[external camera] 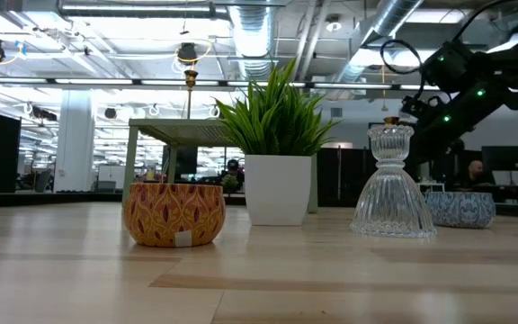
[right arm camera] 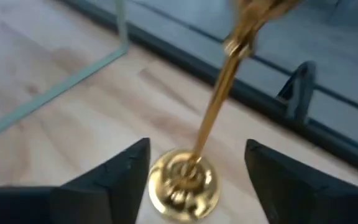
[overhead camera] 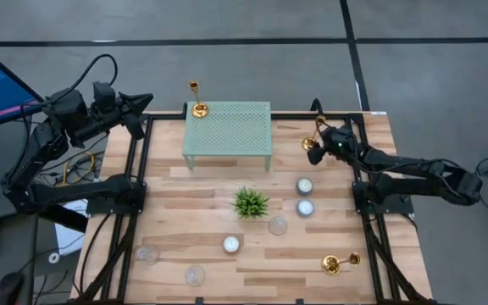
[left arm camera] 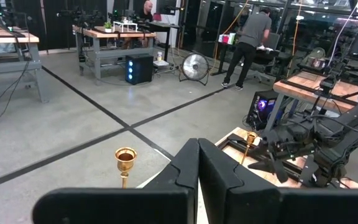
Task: Pick & Place candle stick holders
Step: Put the top gold candle holder on the shelf aligned with the other gold candle holder
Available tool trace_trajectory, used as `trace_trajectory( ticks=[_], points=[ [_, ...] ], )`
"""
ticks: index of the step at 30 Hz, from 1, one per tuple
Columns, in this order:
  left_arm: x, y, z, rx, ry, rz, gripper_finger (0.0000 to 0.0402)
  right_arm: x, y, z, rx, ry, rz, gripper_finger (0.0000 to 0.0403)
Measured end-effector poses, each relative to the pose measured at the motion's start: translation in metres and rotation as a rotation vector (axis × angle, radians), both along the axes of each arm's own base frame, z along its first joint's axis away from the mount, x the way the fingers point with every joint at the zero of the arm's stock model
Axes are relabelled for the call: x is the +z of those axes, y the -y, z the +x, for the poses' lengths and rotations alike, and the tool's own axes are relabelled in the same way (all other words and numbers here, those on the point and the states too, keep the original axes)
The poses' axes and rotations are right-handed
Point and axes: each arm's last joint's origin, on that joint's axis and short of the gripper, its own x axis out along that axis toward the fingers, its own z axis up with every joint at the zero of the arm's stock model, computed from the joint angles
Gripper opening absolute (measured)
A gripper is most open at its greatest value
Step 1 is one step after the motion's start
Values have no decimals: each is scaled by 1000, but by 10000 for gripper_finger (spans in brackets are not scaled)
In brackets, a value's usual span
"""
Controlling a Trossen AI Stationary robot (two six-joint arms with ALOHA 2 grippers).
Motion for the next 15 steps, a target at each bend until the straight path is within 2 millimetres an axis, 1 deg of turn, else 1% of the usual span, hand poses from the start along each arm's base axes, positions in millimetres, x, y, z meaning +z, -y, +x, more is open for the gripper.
trace_trajectory(
  ticks=[2,4,8,15],
  points=[
    [0,0,0,0,0,0,7,3,3,0,-10,25,-26,271],
    [0,0,0,0,0,0,7,6,5,0,5,35,-49,275],
    [0,0,0,0,0,0,7,10,8,0,37,49,-91,274],
    [0,0,0,0,0,0,7,10,9,0,39,53,-90,267]
  ],
)
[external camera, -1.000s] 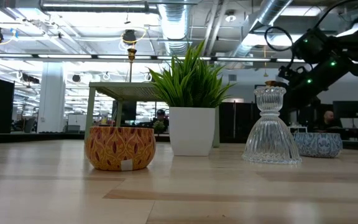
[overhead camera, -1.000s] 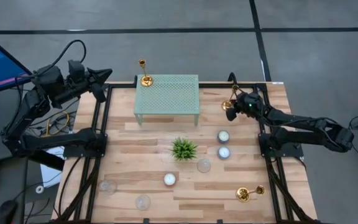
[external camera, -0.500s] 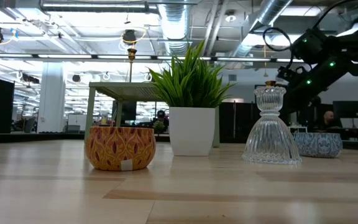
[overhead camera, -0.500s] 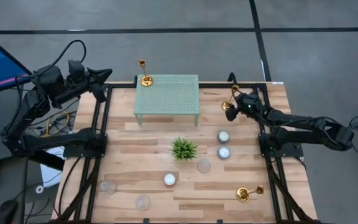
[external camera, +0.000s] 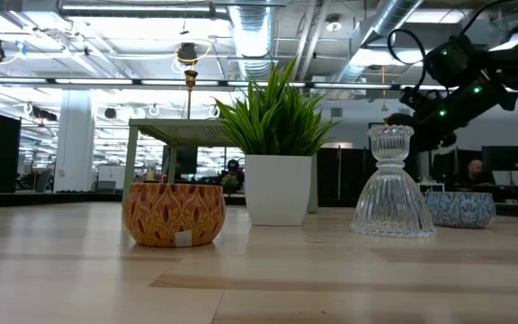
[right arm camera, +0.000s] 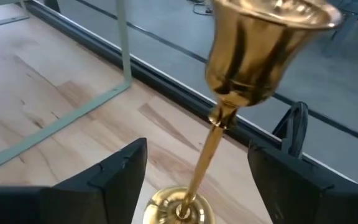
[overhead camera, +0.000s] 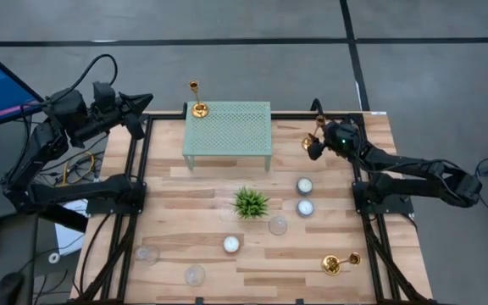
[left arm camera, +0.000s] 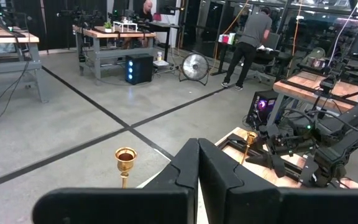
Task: Pick & Place candle stick holders
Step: Put the top gold candle holder on the shelf aligned with the other gold candle holder
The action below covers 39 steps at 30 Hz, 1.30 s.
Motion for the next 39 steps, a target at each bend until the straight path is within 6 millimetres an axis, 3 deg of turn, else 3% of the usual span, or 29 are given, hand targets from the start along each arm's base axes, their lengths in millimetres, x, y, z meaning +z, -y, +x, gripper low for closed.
trace_trajectory(
  ticks=[17,23,31,34,39],
  points=[
    [0,0,0,0,-1,0,7,1,4,-1,69,18,3,121],
    [0,0,0,0,0,0,7,-10,7,3,84,7,73,19],
    [0,0,0,0,0,0,7,-14,13,10,48,85,106,7],
    [0,0,0,0,-1,0,7,2,15,13,16,89,99,5],
    [0,0,0,0,-1,0,7,63,14,19,-23,-8,58,3]
  ],
)
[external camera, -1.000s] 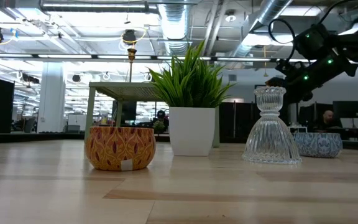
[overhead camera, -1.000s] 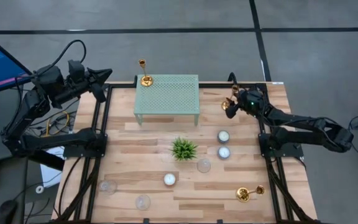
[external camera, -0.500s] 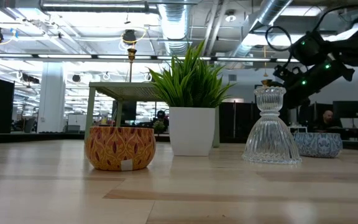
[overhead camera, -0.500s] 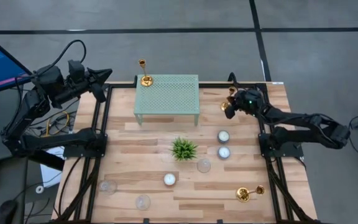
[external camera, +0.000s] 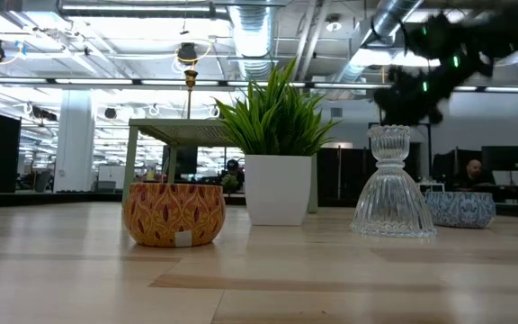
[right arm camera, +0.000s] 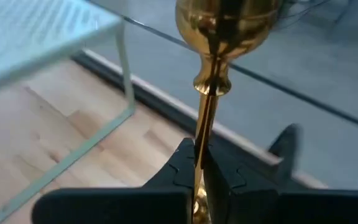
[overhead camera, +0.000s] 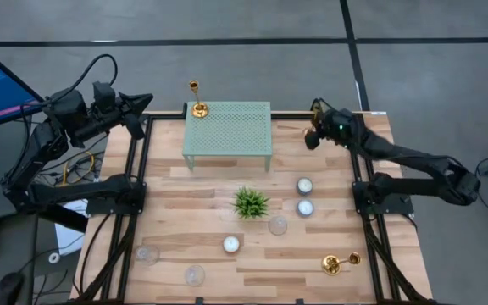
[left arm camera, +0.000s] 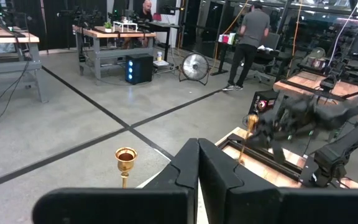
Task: Pick & Place candle stick holders
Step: Put the top gold candle holder on the shelf aligned with the other gold candle holder
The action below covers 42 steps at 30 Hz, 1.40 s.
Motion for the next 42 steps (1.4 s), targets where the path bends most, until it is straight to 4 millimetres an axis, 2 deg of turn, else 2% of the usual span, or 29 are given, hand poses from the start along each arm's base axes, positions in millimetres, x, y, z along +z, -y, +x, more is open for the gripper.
trace_trajectory(
  ticks=[4,6,9,11,21,26,31,35,40,42],
  points=[
    [0,0,0,0,0,0,7,67,-2,4,-26,-2,-44,2],
    [0,0,0,0,0,0,7,93,-1,7,-24,26,-67,1],
    [0,0,0,0,0,0,7,124,3,24,16,105,-110,1],
    [0,0,0,0,0,0,7,134,7,43,66,126,-114,1],
    [0,0,0,0,3,2,7,143,31,173,362,41,-146,0],
    [0,0,0,0,4,2,7,139,50,219,456,31,-132,0],
    [1,0,0,0,9,5,7,124,66,251,536,32,-85,0],
    [1,0,0,0,11,6,7,112,72,267,558,-2,-90,0],
    [2,0,0,0,16,9,7,98,76,277,571,-6,-93,0],
    [2,0,0,0,16,9,7,96,79,275,564,-20,-80,0]
  ],
)
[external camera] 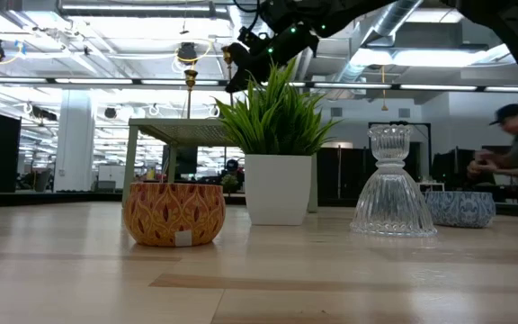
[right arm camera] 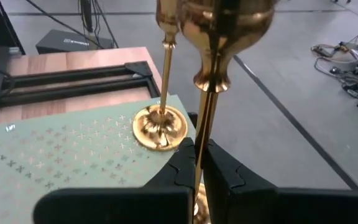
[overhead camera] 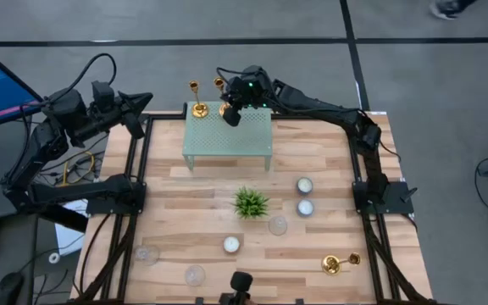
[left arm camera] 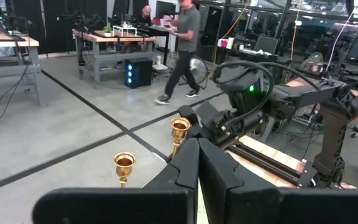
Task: Pick & Place candle stick holders
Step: Put the top gold candle holder on the shelf aligned with the other gold candle holder
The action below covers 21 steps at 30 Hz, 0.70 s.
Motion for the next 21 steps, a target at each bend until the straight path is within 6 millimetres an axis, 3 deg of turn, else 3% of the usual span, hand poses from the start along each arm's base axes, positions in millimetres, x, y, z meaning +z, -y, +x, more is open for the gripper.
trace_trajectory(
  ticks=[9,21],
  points=[
    [0,0,0,0,1,0,7,1,15,-7,28,42,24,0],
    [1,0,0,0,5,3,7,8,20,-10,180,118,30,0]
  ],
)
